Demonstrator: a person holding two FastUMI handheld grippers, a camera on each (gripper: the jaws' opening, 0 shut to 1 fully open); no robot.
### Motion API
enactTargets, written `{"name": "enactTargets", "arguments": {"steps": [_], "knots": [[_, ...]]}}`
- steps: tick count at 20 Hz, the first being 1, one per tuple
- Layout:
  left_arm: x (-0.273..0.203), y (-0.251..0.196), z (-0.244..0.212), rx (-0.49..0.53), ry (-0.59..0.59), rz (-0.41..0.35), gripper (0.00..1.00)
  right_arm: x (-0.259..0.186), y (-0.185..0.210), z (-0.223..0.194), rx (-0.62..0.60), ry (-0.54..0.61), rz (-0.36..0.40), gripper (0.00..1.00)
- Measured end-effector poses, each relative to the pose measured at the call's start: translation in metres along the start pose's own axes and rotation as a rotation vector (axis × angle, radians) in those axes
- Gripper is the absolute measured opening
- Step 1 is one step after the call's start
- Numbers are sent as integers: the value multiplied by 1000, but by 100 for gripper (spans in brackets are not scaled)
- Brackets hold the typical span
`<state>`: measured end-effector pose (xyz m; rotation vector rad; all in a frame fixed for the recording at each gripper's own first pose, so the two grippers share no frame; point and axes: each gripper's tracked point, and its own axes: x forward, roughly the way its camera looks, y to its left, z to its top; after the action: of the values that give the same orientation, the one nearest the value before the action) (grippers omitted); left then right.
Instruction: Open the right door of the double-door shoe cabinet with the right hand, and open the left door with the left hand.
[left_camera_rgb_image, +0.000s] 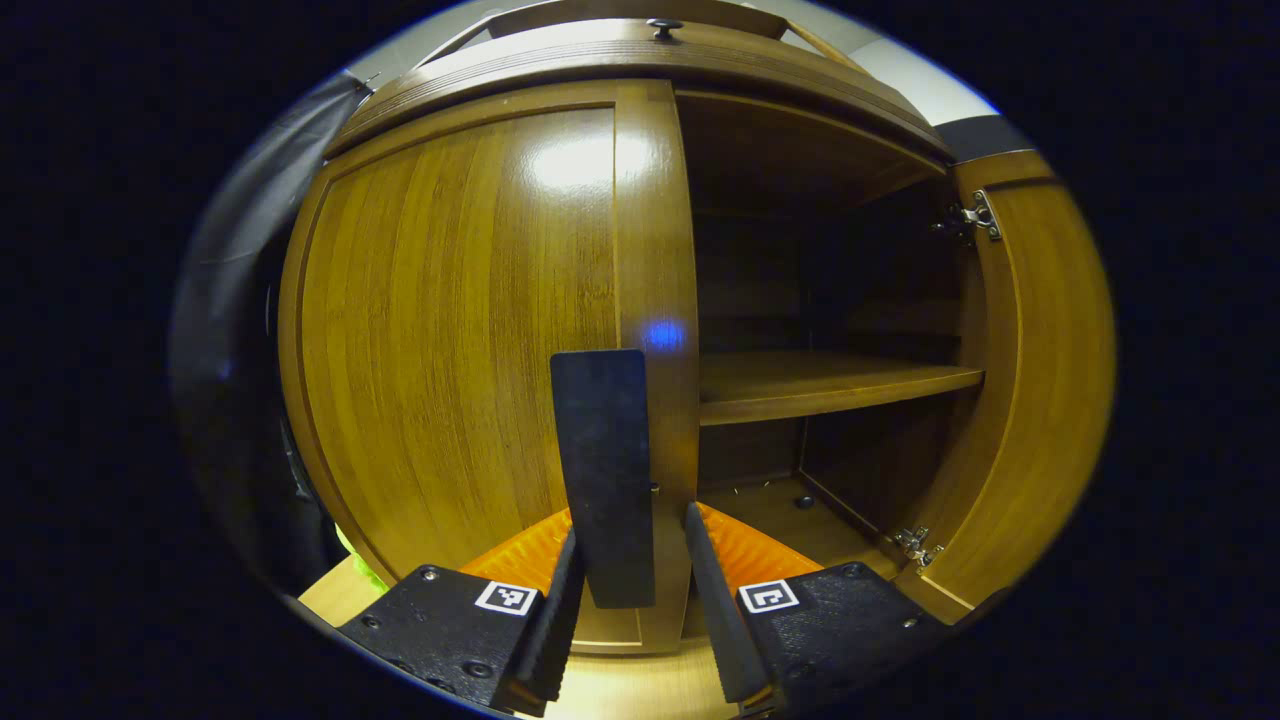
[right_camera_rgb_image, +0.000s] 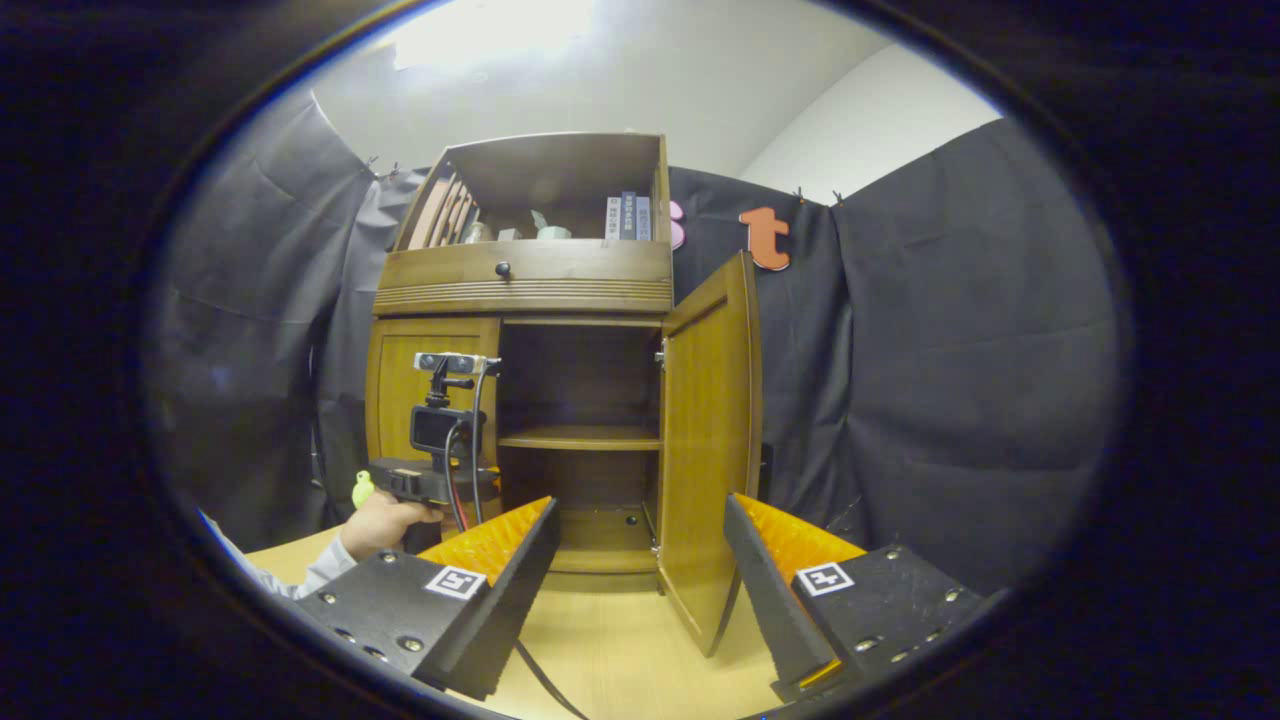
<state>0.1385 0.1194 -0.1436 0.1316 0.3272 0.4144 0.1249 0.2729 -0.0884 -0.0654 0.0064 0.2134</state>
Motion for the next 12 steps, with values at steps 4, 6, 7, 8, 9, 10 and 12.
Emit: {"name": "enactTargets", "arguments": {"steps": [4,6,7,8,9,10,12], "knots": [[-1,0,-5,-90,26,-34,36,-2,-2,-11,46,34,42,97],[1,0,-2,-88,-15,-48,34,-5,-15,-10,82,44,41,97],[1,1,-2,-98,-9,-43,33,-7,-19,-9,96,51,43,97],[-1,0,-3,-107,-5,-33,33,-11,-25,-9,101,55,44,97],[0,0,-2,-110,-7,-22,30,-16,-31,-8,102,56,41,98],[0,2,-3,-104,-3,-21,36,-21,-35,-6,102,56,47,98],[-2,1,-3,-98,-2,-33,31,-33,-37,5,107,35,80,98]]}}
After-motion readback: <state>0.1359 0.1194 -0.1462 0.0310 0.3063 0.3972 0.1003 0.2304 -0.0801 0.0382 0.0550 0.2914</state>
